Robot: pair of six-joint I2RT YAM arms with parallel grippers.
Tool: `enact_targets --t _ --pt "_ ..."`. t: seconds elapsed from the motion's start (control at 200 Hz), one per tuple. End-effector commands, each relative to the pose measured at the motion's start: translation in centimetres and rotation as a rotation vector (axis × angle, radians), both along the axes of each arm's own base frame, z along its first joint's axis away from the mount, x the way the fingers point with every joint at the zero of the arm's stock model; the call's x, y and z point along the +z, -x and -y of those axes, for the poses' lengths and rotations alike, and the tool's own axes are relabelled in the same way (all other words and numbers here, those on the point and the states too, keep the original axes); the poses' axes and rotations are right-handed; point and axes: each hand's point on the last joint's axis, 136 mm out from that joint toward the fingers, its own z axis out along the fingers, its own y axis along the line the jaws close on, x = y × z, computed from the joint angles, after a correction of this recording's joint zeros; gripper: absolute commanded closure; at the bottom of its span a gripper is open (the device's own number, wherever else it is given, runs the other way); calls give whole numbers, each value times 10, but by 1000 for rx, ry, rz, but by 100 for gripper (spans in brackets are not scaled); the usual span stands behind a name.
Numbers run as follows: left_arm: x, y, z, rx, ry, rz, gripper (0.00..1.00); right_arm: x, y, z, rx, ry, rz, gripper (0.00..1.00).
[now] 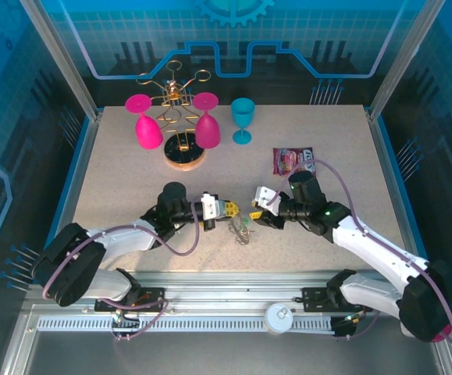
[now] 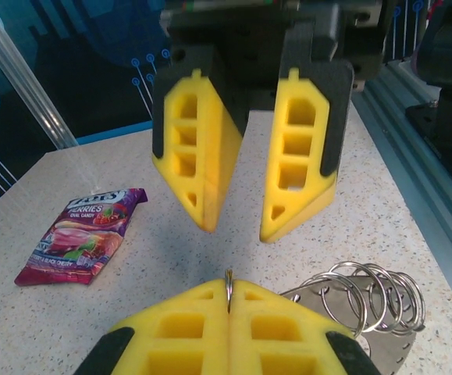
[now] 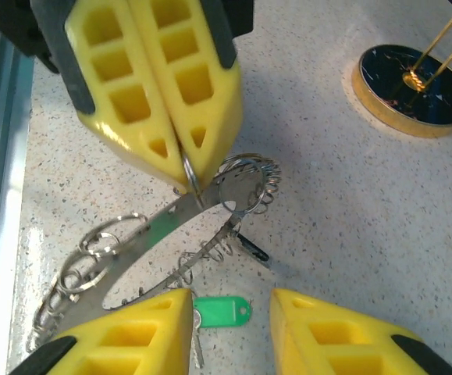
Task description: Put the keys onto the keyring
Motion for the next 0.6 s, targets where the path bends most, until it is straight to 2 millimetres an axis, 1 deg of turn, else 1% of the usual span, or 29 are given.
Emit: enact_targets --t 0.0,0.205,0.345,0.51,0.595 --pt "31 14 1 -113 56 44 100 20 7 -19 121 -77 85 68" --pt "53 21 2 -170 117 26 100 35 15 -27 159 -157 110 68" --pt "64 24 2 -188 159 22 100 38 19 -30 165 -174 112 68" --pt "68 24 2 -189 179 15 100 46 24 -33 185 -216 111 72" --pt "69 23 2 -185 186 22 100 47 27 -34 199 -223 104 74"
